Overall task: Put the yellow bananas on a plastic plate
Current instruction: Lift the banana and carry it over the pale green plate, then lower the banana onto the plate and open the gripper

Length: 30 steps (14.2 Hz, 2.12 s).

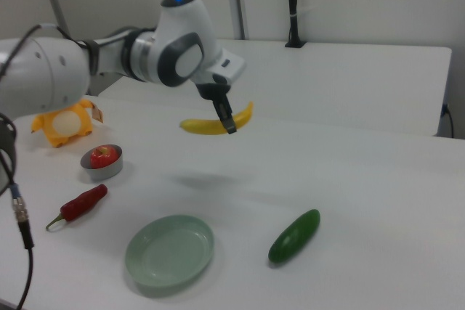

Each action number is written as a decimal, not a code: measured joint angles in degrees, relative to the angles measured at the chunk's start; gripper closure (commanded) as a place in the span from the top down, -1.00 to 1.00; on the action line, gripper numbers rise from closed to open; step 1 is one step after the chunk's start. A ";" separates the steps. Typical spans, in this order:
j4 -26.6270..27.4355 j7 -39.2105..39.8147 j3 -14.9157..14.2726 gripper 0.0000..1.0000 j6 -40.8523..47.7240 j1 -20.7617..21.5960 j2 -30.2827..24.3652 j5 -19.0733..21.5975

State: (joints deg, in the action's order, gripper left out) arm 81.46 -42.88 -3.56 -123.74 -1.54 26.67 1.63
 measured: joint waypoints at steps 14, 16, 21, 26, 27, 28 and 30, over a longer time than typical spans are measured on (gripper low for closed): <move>19.02 47.28 3.47 -0.72 21.36 0.19 -11.53 -4.12; 22.85 47.43 3.45 -0.72 21.38 0.06 -12.78 -5.67; 28.52 47.45 3.37 -0.72 20.88 -1.00 -13.71 -7.23; 29.68 47.42 3.02 0.37 18.96 -4.36 -13.97 -7.27; 29.69 47.17 2.96 0.62 18.96 -4.68 -14.01 -7.27; 29.70 46.74 2.95 0.87 18.96 -4.93 -14.03 -7.27; 29.73 45.24 2.89 1.00 18.95 -5.10 -14.05 -7.27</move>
State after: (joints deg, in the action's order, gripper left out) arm 111.19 2.36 -0.67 -104.78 -6.65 12.62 -5.64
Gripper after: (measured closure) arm 0.392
